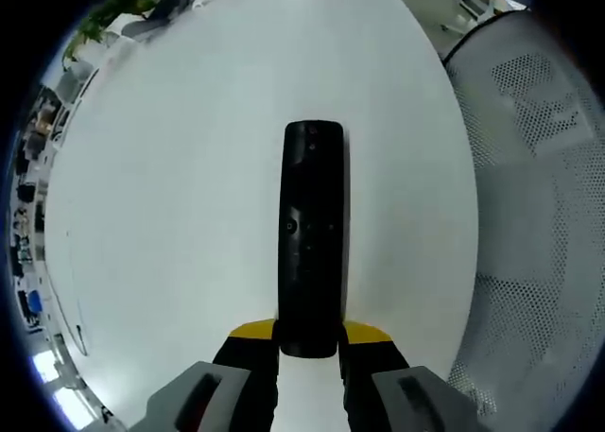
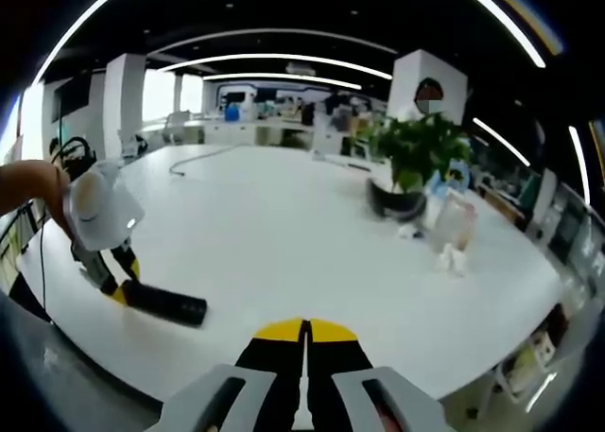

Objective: Press the specified remote control buttons in sequence, fully releasing each button before pressing the next.

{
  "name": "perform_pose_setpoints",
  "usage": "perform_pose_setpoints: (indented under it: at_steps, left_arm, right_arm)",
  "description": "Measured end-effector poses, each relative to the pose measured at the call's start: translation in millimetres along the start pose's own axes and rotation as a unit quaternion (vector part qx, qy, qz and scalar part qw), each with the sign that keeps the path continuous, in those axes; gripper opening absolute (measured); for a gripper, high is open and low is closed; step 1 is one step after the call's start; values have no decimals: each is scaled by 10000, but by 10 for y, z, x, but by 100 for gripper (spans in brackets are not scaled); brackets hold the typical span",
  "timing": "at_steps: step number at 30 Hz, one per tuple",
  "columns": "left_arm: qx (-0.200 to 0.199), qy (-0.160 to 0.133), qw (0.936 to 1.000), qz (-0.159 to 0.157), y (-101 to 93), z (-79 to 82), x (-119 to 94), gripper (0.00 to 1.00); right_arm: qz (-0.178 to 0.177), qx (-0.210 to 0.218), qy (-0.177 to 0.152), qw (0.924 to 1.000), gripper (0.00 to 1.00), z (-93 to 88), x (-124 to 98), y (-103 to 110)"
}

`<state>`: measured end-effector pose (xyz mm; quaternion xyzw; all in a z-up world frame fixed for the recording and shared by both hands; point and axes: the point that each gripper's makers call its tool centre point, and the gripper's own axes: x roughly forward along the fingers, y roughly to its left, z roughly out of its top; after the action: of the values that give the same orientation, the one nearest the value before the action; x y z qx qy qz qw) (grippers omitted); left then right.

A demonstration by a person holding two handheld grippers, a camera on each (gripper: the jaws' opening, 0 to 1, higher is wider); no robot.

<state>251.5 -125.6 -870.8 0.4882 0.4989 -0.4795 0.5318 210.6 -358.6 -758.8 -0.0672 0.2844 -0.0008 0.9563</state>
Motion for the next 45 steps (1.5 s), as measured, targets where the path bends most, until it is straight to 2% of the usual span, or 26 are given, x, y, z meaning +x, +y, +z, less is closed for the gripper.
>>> perform_pose_setpoints:
  at_steps: [22, 45]
  left_arm:
    - [40, 127, 9999, 18, -204, -54, -10, 23]
    - [-231, -130, 9996, 3, -417, -111, -16, 23]
  right_arm:
    - [62, -86, 124, 9999, 0, -33, 18, 34]
    - [147, -145, 230, 9995, 0, -61, 40, 73]
